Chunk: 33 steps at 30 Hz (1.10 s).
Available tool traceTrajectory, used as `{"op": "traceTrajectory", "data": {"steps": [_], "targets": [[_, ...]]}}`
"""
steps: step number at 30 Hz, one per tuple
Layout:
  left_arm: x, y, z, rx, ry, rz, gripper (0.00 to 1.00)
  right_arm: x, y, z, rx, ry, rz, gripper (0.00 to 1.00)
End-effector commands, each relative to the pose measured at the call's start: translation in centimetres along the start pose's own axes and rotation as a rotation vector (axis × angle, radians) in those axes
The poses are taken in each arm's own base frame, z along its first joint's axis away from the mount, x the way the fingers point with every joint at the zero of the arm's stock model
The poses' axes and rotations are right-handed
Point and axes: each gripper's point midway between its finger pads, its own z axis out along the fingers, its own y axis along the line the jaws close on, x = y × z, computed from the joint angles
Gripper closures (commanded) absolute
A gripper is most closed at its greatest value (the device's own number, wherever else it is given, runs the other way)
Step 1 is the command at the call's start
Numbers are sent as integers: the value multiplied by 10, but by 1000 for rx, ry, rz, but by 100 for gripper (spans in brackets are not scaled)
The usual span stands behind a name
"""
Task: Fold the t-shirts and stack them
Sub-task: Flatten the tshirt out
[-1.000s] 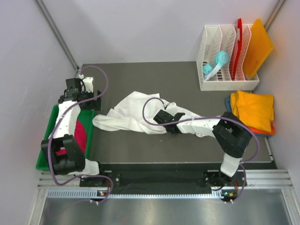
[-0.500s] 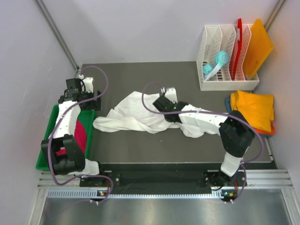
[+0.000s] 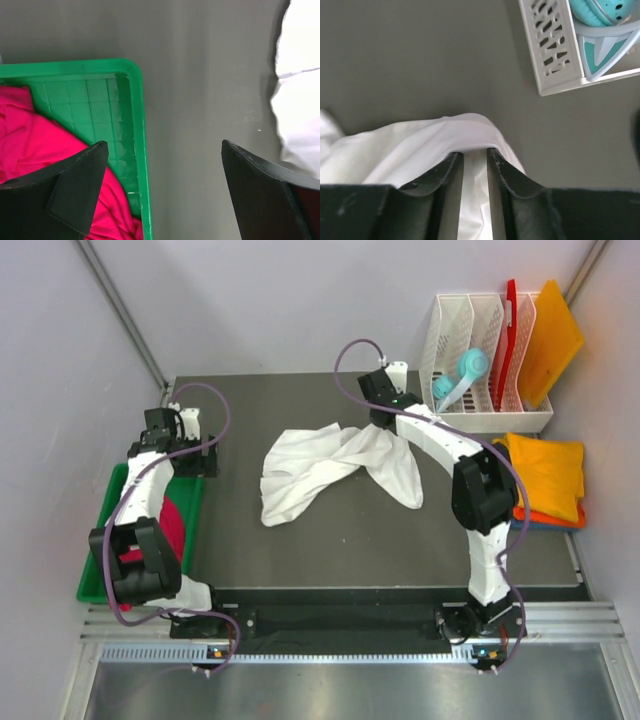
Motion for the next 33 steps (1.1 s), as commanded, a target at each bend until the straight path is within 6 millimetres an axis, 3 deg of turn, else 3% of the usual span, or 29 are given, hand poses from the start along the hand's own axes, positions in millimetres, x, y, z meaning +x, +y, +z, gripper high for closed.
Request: {"op": "traceTrajectory", "data": {"steps": [1,2,5,7,11,14,17,18,23,27,33], "targets": [[-17,2,-9,-18,-42,-7,1,-3,-13,15,57,24,-48,65],[-17,2,-9,-18,-44,-9,1,-8,-10,10,41,-1,-54,51],[-15,1,-9,-13,-42,-9,1,-18,-2,-15,-18,-71,-39,34],[-14,1,-8,-10,-42,-12,1,-18,4,-31,-47,-90,-35,33],[-13,-4,-7,12,-41,-23,1,13,24,-69,-143,-70,-50,34],[-11,-17,-5,68,-29,-13,1,34,27,-92,-176,-70,-25,36],[-3,-51,2,115,15,95,1,43,30,-117,-208,-87,-13,36],[0,-83,3,158,22,192,1,44,30,-124,-213,-91,-14,36],[10,-161,4,291,29,338,1,38,20,-154,-210,-120,-8,36],[18,-185,6,361,83,322,1,40,2,-162,-180,-128,4,36],[37,-188,1,375,131,331,1,53,-15,-168,-158,-116,15,36]]}}
